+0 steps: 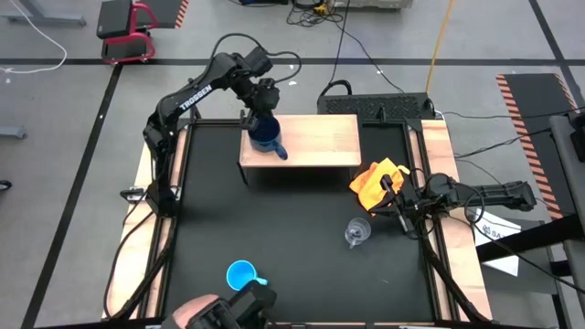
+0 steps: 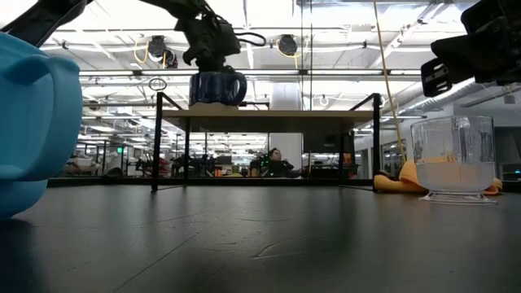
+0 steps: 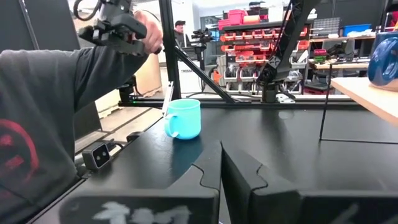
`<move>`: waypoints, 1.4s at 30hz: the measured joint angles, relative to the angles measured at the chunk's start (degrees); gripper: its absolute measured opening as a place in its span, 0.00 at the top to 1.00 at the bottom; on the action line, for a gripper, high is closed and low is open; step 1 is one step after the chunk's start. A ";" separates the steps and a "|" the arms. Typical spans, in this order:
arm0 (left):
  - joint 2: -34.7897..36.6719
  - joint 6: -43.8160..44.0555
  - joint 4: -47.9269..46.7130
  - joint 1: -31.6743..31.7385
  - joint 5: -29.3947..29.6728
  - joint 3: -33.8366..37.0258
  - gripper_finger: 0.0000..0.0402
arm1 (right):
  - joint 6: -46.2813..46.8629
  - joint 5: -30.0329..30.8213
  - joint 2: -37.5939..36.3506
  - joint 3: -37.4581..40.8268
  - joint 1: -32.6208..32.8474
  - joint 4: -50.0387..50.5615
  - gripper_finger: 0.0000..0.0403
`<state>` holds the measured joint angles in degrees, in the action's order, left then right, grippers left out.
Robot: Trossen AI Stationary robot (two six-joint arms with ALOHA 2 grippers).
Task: Stack small to large cups/mugs on shelf
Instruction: Put the dark blue mug on the shelf
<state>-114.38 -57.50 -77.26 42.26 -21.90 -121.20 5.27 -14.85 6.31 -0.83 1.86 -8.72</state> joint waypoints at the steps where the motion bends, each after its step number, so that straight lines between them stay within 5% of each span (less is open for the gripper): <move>1: -0.03 -0.02 -0.03 0.02 -0.22 -0.11 0.95 | -0.08 0.00 0.00 0.01 -0.01 -0.01 1.00; 10: -0.03 -0.18 -0.60 -0.06 -0.59 -0.18 0.94 | 0.01 0.00 0.00 0.00 -0.01 -0.01 1.00; 21: -0.09 1.33 -0.80 -0.06 -0.19 -0.18 0.72 | 0.03 0.00 0.00 -0.01 0.00 -0.01 1.00; 42: 0.02 2.67 -0.22 -0.22 2.11 -0.20 0.71 | 0.50 0.00 0.00 -0.01 0.00 -0.01 1.00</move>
<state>-114.37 -54.83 -77.48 42.03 -19.79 -121.40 5.77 -14.85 6.31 -0.83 1.85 -8.73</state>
